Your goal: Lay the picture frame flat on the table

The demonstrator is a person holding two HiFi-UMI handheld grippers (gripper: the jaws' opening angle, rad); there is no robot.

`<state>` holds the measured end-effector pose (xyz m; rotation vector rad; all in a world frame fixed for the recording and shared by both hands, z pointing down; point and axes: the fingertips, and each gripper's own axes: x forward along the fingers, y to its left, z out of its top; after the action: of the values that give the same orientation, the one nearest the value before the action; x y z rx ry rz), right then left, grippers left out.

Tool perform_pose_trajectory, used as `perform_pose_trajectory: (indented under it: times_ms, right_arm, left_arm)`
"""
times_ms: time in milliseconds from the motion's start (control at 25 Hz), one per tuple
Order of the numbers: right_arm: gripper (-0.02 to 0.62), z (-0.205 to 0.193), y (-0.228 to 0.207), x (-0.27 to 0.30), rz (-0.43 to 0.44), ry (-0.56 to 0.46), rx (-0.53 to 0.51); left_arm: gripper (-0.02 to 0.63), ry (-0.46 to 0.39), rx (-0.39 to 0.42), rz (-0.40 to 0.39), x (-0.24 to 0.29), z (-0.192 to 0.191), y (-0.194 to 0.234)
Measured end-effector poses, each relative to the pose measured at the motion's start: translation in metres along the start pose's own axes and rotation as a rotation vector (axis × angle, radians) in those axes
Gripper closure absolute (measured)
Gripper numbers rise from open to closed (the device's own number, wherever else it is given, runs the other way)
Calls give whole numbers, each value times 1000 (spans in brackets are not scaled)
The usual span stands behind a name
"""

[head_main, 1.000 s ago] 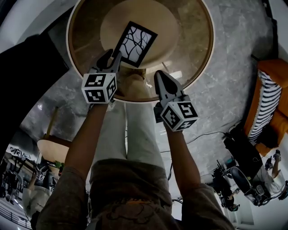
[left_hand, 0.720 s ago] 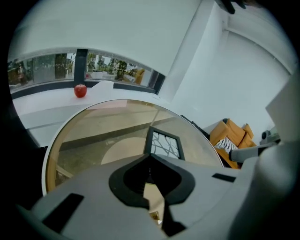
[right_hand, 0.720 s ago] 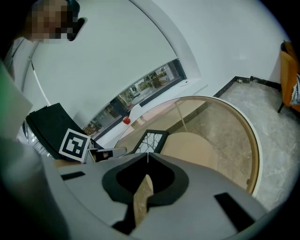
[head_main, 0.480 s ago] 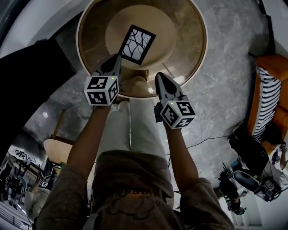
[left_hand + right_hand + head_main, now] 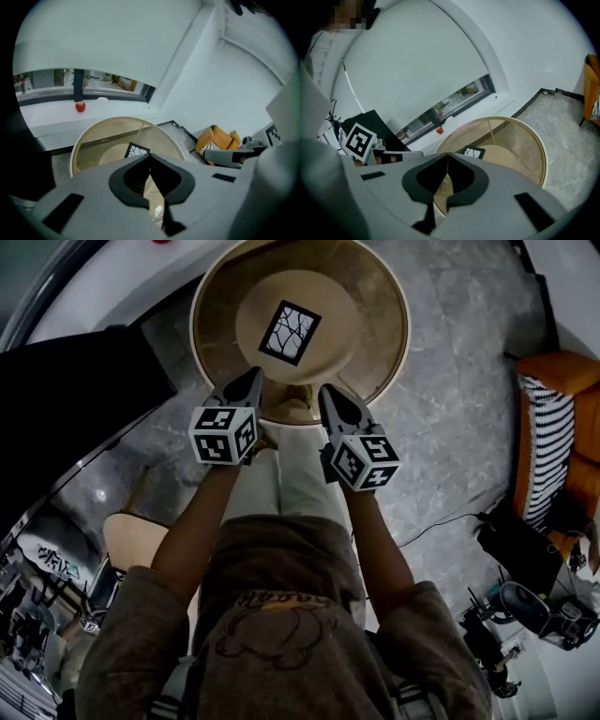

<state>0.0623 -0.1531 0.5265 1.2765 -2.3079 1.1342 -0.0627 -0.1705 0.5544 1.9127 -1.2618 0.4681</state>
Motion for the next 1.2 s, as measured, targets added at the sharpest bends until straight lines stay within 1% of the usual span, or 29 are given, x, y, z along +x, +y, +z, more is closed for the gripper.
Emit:
perform_pose_trajectory:
  times_ms: [160,280,440,600,720,840,1000,1200]
  right_arm:
    - [575,18,27,-26,33,-18,-27]
    - [575,34,46,-43,57,-43,-37]
    - [575,55,69,-70,97,-88,-63]
    - [575,74,89,-97,138,-119,-111]
    - [575,85,106,-116,170,-139,-152]
    - [575,95,127,-132,206,-156,-193]
    - [575,97,154,-153,252,-178,-227]
    - [575,103,177,-173,301,-213,-276]
  left_arm:
    - [588,-8,23,-24,-37,12,-25]
    - [588,-17,40,-57,-61,25,-39]
    - [588,-38,80,-103,-94,44,-54]
    - [588,-68,132,-142,-123,63,-74]
    - [588,-98,181,-178,-146,76,-93]
    - [588,-137,209,-217,-170,88,-110]
    - [588,-189,255,-242,-205,93,-127]
    - [588,-261,256,-260,-237,100,-137]
